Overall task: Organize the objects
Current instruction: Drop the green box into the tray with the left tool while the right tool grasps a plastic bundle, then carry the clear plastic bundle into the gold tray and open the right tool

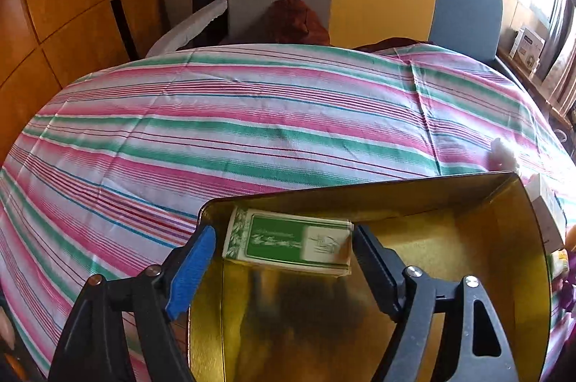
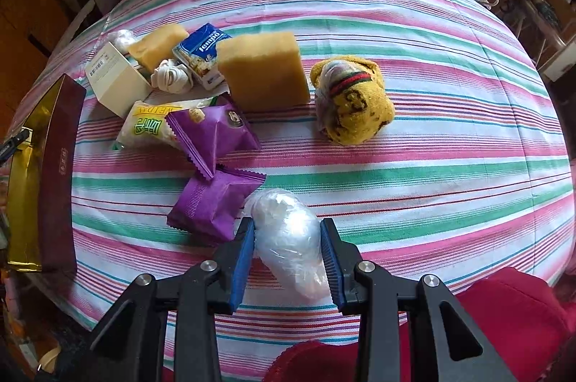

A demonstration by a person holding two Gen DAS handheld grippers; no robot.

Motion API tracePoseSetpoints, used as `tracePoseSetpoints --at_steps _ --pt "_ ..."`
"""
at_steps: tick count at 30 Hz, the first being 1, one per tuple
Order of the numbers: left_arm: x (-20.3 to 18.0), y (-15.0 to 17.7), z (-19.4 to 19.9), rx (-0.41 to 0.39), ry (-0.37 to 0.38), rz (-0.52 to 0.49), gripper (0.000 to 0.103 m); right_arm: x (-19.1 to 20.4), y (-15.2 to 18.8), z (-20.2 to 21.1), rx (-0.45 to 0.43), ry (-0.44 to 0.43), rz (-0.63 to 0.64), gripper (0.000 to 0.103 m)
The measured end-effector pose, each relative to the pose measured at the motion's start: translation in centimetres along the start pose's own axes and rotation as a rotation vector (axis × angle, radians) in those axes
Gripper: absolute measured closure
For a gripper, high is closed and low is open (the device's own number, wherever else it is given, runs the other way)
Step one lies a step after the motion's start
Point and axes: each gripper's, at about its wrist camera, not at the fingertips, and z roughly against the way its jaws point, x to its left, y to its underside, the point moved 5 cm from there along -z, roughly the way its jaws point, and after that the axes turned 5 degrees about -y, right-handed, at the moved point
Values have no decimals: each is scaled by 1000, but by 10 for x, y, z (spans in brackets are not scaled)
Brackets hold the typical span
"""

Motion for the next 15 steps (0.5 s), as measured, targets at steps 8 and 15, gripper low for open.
tracePoseSetpoints --at_steps 8,15 --pt "10 16 42 -58 -42 13 23 1 -1 2 -12 0 -10 66" --pt "8 62 103 -141 -21 26 23 2 -1 4 -22 1 -3 66"
